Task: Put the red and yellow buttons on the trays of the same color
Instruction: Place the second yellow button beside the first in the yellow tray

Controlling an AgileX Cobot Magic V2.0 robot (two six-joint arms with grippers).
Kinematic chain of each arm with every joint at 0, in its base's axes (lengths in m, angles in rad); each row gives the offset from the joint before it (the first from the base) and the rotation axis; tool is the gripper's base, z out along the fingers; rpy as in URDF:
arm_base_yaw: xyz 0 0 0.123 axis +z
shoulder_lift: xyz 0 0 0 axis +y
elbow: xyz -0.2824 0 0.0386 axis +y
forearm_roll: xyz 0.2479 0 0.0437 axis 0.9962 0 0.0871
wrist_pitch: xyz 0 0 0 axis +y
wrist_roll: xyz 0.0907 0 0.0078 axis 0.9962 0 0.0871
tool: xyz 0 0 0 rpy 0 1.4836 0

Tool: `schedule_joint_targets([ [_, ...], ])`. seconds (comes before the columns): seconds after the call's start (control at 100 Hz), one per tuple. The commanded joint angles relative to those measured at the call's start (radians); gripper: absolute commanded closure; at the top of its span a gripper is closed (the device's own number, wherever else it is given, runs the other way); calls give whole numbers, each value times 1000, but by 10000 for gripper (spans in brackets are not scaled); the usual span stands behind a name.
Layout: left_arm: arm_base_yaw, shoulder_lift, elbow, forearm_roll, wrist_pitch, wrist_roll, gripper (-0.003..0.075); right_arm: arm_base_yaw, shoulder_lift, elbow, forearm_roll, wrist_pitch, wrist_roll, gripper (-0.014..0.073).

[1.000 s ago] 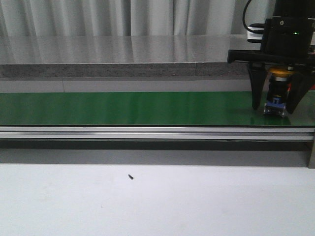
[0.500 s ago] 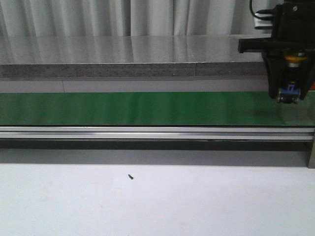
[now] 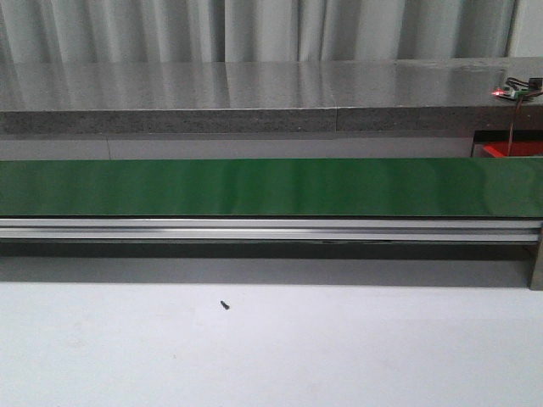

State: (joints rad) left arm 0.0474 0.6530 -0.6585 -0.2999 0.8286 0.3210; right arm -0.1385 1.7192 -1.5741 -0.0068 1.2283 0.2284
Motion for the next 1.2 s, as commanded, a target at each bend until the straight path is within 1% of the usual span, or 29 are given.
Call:
schedule_joint_targets([
  [0.0,-6,0,-26,-27,-58,0,740,-57,-58,-32,-17,50,-37,338],
  [0.16,-6,0,-26,-27,-58,0,740,-169,-58,-28,-16,53,-53,339],
  [0.35,-6,0,-26,-27,-58,0,740,-290,-50,-25,-16,14,-53,339],
  [0.5,-6,0,-26,-27,-58,0,740,-362,-36,18,32,-22,-53,339],
  [0.73,-6,0,-26,-27,-58,0,740,-377,32,79,53,-83,-53,339],
  [1.19,-6,0,-26,-27,-58,0,740,-377,218,79,72,-165,-50,339],
])
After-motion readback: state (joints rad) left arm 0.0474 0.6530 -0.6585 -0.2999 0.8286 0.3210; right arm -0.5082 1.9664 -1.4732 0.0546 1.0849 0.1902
